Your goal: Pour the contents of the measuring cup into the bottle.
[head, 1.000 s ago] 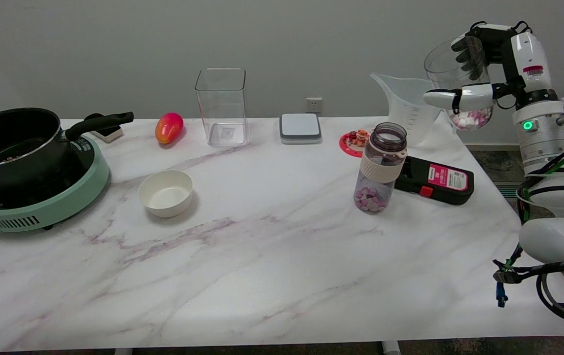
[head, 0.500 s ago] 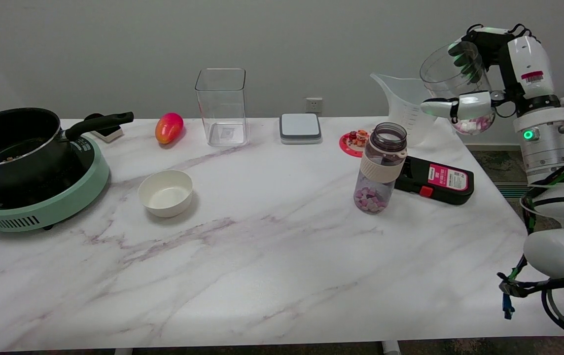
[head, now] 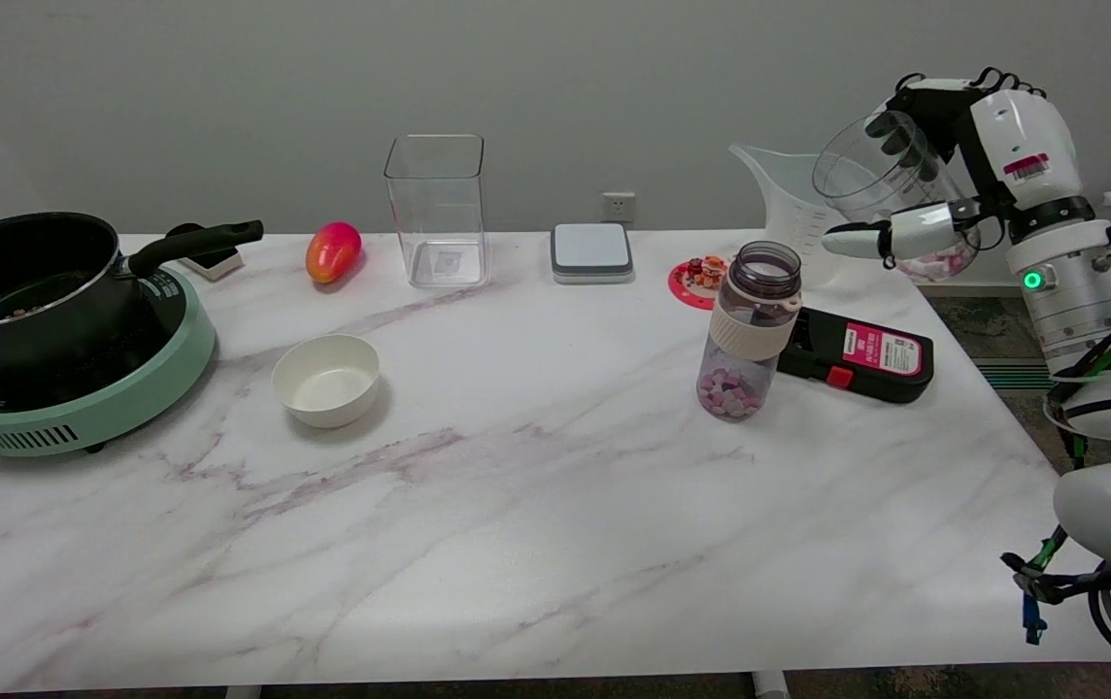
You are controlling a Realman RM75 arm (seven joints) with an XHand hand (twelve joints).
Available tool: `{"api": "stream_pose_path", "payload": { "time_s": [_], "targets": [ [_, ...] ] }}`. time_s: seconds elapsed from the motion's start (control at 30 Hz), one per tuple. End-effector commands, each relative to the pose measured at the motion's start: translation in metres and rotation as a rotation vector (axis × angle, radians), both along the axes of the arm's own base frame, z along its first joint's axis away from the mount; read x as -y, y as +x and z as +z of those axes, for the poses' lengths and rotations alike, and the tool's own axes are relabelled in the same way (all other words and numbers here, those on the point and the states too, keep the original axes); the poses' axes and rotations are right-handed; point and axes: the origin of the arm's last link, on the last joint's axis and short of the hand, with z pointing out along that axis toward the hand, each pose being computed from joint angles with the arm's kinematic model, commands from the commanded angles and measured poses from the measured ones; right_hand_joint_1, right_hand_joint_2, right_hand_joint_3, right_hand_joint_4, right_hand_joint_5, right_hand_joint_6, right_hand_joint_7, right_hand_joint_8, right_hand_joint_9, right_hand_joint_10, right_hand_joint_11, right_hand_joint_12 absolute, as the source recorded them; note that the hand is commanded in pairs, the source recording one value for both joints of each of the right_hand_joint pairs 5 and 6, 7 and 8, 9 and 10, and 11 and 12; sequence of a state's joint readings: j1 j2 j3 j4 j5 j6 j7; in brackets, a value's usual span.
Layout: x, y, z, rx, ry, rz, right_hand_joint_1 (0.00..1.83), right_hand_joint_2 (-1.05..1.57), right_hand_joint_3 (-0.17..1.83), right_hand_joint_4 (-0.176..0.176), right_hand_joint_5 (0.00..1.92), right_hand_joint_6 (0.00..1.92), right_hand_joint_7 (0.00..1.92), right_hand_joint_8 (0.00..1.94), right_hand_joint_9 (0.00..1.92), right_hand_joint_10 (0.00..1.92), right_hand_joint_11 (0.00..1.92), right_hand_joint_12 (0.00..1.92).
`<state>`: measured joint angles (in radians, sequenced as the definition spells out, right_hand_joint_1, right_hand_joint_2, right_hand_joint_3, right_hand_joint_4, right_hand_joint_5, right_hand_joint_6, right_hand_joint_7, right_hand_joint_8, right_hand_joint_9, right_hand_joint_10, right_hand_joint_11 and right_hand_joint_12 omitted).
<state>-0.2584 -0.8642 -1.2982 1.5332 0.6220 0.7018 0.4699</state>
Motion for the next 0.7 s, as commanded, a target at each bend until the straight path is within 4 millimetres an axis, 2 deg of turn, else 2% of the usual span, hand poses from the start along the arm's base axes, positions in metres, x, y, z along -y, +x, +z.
{"api": "stream_pose_path", "payload": {
  "time_s": [0.03, 0.43, 0.7],
  "targets": [
    [0.003, 0.002, -0.004, -0.132, -0.024, -0.15, 1.28, 1.36, 0.51, 0.0, 1.83, 1.83, 1.71, 1.71, 1.61, 1.61, 1.34, 1.34],
    [0.004, 0.008, -0.01, -0.191, -0.024, -0.163, 1.31, 1.31, 0.57, 0.0, 1.83, 1.83, 1.7, 1.7, 1.6, 1.6, 1.34, 1.34],
    [-0.001, 0.009, -0.021, -0.26, -0.012, -0.17, 1.31, 1.31, 0.56, 0.0, 1.83, 1.83, 1.7, 1.7, 1.6, 1.6, 1.34, 1.34]
  ]
}}
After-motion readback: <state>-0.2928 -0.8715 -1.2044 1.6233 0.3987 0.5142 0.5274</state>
